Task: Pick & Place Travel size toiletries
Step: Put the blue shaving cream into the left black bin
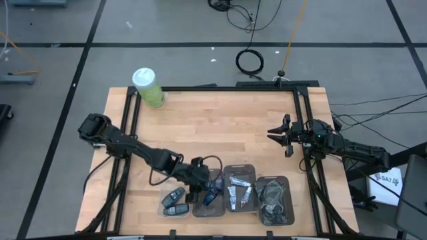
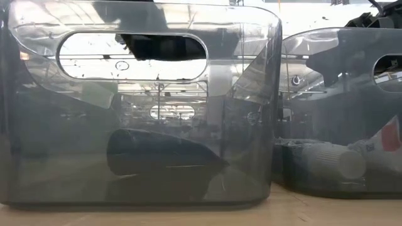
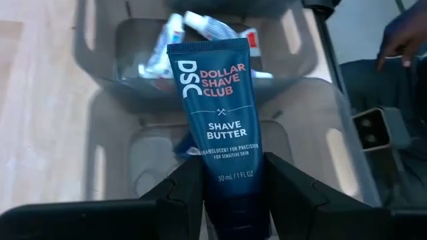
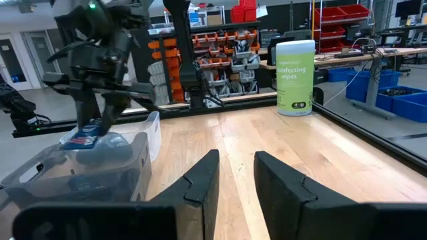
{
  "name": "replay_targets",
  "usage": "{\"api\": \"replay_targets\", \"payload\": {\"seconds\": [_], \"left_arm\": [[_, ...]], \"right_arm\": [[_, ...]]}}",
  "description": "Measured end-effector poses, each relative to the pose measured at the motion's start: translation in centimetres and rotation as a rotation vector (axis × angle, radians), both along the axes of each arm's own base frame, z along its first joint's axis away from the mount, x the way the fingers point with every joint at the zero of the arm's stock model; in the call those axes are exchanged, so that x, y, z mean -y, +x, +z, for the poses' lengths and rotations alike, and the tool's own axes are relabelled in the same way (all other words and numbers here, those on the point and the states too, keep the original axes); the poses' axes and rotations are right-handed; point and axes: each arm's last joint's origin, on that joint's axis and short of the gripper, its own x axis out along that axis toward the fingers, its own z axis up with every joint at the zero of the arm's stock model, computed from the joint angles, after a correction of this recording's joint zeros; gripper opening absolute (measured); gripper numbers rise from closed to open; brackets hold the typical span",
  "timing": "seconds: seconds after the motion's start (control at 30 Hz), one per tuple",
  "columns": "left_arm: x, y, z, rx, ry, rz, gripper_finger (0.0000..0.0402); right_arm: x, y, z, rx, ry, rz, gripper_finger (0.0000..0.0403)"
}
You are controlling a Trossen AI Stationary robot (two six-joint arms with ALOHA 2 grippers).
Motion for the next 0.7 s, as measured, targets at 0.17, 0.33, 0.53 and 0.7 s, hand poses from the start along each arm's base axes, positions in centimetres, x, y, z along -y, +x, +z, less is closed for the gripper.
{"api": "replay_targets", "payload": {"seconds": [0.17, 0.33, 0.53, 0.7], "left_arm": [[1.7, -0.7, 0.0, 0.010, 0.021, -0.005, 0.0129], [2.4, -1.0, 0.0, 0.020, 0.042, -0.007, 0.0129], [2.4, -1.1, 0.0, 0.021, 0.043, -0.007, 0.0129], [2.4, -1.1, 0.0, 0.020, 0.044, -0.007, 0.0129]], "right_arm": [[0.0, 0.0, 0.0, 0.000, 0.000, 0.000, 0.0085], [0.0, 0.0, 0.0, 0.000, 0.000, 0.000, 0.0084], [0.0, 0.0, 0.0, 0.000, 0.000, 0.000, 0.0084], [0.0, 0.0, 0.0, 0.000, 0.000, 0.000, 0.0084]]}}
